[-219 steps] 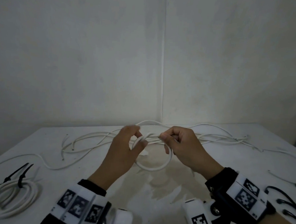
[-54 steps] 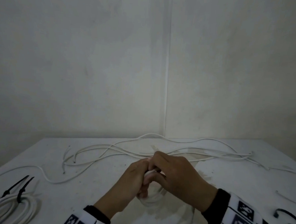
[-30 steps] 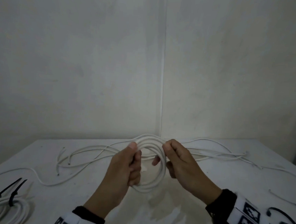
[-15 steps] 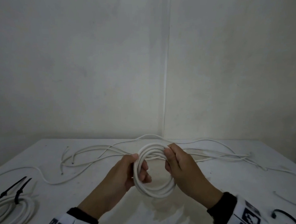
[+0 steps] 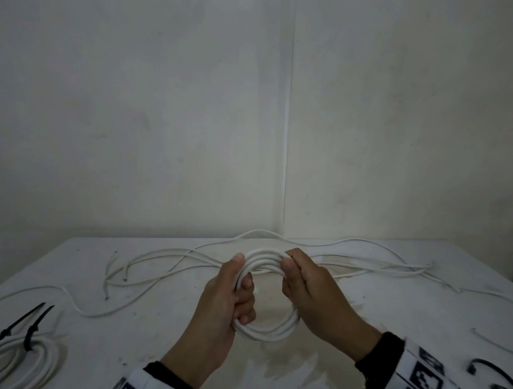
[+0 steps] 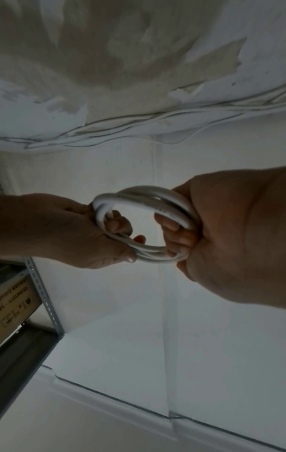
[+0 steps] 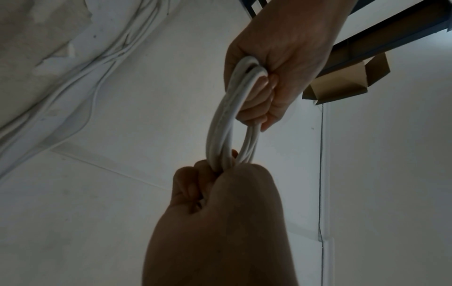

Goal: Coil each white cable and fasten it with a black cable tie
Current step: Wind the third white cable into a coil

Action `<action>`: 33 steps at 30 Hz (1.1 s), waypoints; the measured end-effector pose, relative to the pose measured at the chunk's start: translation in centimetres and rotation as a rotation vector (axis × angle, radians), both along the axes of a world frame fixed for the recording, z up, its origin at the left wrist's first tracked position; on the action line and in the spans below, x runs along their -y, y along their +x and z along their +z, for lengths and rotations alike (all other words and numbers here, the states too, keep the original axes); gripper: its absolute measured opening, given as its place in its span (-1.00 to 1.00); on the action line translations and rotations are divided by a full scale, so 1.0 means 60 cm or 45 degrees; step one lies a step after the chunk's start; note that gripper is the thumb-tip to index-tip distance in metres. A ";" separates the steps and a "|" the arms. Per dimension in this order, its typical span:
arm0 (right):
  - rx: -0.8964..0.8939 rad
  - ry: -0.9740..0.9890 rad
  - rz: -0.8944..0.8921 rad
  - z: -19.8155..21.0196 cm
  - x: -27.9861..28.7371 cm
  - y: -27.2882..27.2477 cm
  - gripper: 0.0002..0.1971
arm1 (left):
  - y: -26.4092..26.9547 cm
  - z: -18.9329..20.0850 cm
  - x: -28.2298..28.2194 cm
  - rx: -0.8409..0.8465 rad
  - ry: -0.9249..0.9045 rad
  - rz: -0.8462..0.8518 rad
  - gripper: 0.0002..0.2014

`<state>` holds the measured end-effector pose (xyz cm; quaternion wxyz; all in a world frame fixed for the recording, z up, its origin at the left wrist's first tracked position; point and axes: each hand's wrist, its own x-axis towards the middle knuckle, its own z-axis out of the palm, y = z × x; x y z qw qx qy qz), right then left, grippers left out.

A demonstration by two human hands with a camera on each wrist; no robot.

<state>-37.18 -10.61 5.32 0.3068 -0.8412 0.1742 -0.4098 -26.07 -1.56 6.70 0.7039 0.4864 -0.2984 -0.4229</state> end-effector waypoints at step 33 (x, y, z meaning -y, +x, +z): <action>0.182 1.076 0.554 0.018 -0.025 -0.012 -0.90 | 0.010 -0.002 0.007 0.147 -0.092 0.172 -0.57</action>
